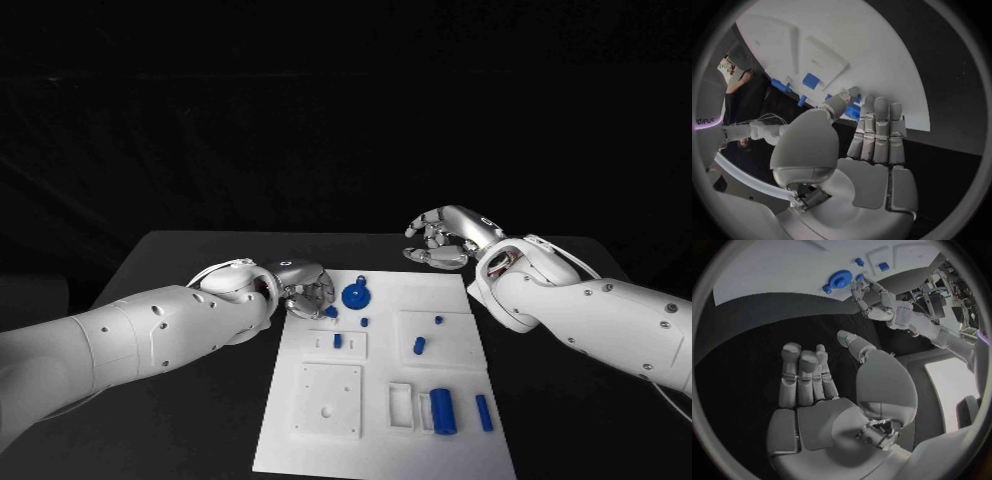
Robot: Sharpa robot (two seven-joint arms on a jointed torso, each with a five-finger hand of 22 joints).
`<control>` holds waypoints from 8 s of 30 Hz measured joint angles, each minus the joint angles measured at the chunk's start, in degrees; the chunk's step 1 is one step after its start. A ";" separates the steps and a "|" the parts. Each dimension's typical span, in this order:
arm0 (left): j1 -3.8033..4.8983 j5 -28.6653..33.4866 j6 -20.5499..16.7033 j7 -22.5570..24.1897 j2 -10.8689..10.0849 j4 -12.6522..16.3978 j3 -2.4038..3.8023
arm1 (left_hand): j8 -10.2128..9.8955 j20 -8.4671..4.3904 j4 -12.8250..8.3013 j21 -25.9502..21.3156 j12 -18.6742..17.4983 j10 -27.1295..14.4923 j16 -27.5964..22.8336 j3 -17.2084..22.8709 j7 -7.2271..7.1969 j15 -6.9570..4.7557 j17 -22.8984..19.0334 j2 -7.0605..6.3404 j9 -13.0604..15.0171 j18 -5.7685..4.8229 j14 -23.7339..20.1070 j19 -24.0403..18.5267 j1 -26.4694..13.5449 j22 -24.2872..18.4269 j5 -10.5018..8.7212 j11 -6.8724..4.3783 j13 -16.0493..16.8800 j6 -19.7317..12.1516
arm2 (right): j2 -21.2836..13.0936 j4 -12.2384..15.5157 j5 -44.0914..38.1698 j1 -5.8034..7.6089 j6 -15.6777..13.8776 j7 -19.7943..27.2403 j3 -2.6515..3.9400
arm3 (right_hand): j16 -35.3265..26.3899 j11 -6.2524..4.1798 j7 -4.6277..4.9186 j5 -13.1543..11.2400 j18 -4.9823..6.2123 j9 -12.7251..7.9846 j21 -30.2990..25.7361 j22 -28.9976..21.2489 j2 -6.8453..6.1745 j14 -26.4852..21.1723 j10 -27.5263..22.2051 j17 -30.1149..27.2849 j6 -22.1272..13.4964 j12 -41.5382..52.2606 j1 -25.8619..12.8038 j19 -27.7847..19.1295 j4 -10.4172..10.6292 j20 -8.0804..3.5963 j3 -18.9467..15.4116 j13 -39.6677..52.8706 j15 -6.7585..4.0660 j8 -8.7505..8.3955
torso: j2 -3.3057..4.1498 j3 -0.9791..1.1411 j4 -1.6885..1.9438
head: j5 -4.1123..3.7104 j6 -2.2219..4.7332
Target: Assemble the parts on the task board
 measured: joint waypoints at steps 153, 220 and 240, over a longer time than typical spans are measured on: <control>-0.48 58.96 -0.99 4.42 -9.73 12.64 5.30 | 2.32 -0.91 2.76 5.78 13.89 0.57 7.28 2.76 -1.82 -3.04 0.01 4.05 -1.90 0.00 3.88 3.82 -3.58 0.02 2.90 -2.74 -1.10 3.30 | -0.48 2.30 37.54 0.00 7.71 0.20 -0.82 | 0.44 -0.21 0.05 1.10 0.01 0.21 0.00 0.01 2.19 0.00 -0.21 0.07 0.43 1.06 -1.59 0.03 -1.19 -0.28 -1.82 -0.25 0.00 0.00 | -0.07 0.00 0.03 | 0.36 2.68; -0.50 74.72 7.52 4.96 -10.40 17.22 5.28 | 2.31 -0.90 1.65 5.34 13.88 0.36 7.06 1.65 -1.66 -2.53 -0.10 5.14 -2.06 0.00 3.77 3.81 -4.68 -0.02 2.89 -2.53 -1.44 3.08 | 3.68 6.06 72.80 0.02 18.63 -2.95 -2.50 | 0.99 -1.85 -2.41 -10.67 -0.42 1.97 -0.87 0.04 8.44 -0.70 -1.83 0.73 3.15 2.23 -20.37 -1.69 0.06 -1.32 -14.33 -1.16 -1.54 1.71 | 0.03 0.03 -0.01 | 0.06 4.73; -0.50 69.42 8.20 5.47 -10.48 17.40 5.28 | 2.18 -0.91 1.27 5.12 13.88 0.36 7.06 1.59 -1.71 -2.36 -0.10 5.13 -2.14 0.00 3.78 3.81 -4.67 0.03 2.89 -2.53 -1.49 3.11 | 3.64 6.06 72.64 0.02 18.79 -2.83 -2.50 | 0.99 -2.05 -2.68 -6.65 -0.43 2.69 -0.31 0.02 10.48 -0.53 -1.62 0.78 3.64 2.46 -19.23 -1.88 -3.03 -1.49 -12.77 -1.29 -1.71 1.70 | 0.02 0.01 0.00 | -0.09 4.70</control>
